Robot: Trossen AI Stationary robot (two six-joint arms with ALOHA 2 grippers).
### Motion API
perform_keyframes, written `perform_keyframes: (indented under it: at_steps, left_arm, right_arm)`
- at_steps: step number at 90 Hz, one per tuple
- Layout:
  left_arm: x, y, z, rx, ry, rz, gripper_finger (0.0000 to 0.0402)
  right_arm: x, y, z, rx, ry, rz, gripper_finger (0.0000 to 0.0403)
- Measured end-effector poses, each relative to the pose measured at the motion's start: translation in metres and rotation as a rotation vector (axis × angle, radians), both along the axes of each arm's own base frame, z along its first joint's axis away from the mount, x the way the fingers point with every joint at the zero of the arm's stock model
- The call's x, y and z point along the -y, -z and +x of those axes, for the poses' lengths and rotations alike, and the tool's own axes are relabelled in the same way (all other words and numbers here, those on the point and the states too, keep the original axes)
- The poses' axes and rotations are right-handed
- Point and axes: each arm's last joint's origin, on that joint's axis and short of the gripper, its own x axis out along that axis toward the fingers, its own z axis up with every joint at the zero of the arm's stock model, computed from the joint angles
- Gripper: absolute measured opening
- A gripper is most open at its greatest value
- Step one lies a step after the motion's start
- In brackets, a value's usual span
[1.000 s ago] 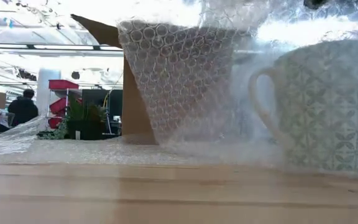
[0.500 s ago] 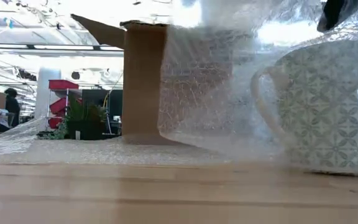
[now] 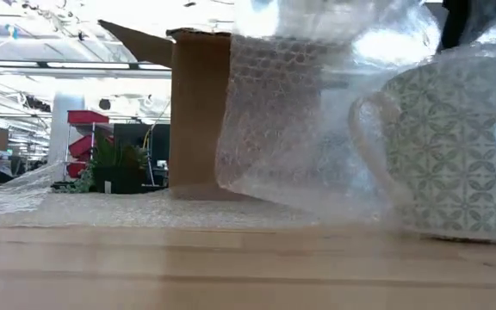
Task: Wrap mug
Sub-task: Wrap the green patterned mug into the bubble wrap
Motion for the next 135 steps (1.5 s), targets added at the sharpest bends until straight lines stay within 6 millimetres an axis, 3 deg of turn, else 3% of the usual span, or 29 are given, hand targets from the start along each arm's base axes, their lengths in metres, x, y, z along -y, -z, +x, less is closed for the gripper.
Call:
perform_keyframes:
  at_steps: [18, 38, 56, 71, 96, 111, 124, 135]
  left_arm:
    - [-0.014, 0.002, 0.005, 0.011, -0.105, -0.023, 0.0107]
    - [-0.011, 0.003, 0.003, -0.005, -0.091, -0.006, 0.0107]
    - [0.015, 0.003, -0.011, -0.053, 0.081, 0.064, 0.0107]
    - [0.026, 0.004, -0.015, -0.110, 0.290, -0.019, 0.0107]
    - [0.002, 0.004, 0.001, -0.093, 0.183, -0.141, 0.0107]
    - [-0.007, 0.004, 0.006, -0.088, 0.141, -0.177, 0.0107]
    - [-0.007, 0.005, 0.006, -0.094, 0.140, -0.173, 0.0107]
    - [-0.002, 0.005, 0.004, -0.094, 0.154, -0.169, 0.0107]
  right_arm:
    - [0.001, 0.000, -0.001, -0.014, -0.003, -0.013, 0.0018]
    - [0.002, 0.000, -0.002, -0.015, 0.003, -0.014, 0.0067]
    - [0.011, 0.000, 0.001, -0.026, 0.073, -0.014, 0.0079]
    - [0.020, 0.001, 0.006, -0.049, 0.112, -0.001, 0.0079]
    - [0.028, 0.002, 0.012, -0.097, 0.085, 0.024, 0.0079]
    - [0.025, 0.020, 0.020, -0.175, 0.042, 0.027, 0.0079]
    - [0.020, 0.042, 0.030, -0.238, -0.017, 0.018, 0.0082]
    - [0.021, 0.048, 0.033, -0.260, -0.027, 0.016, 0.0082]
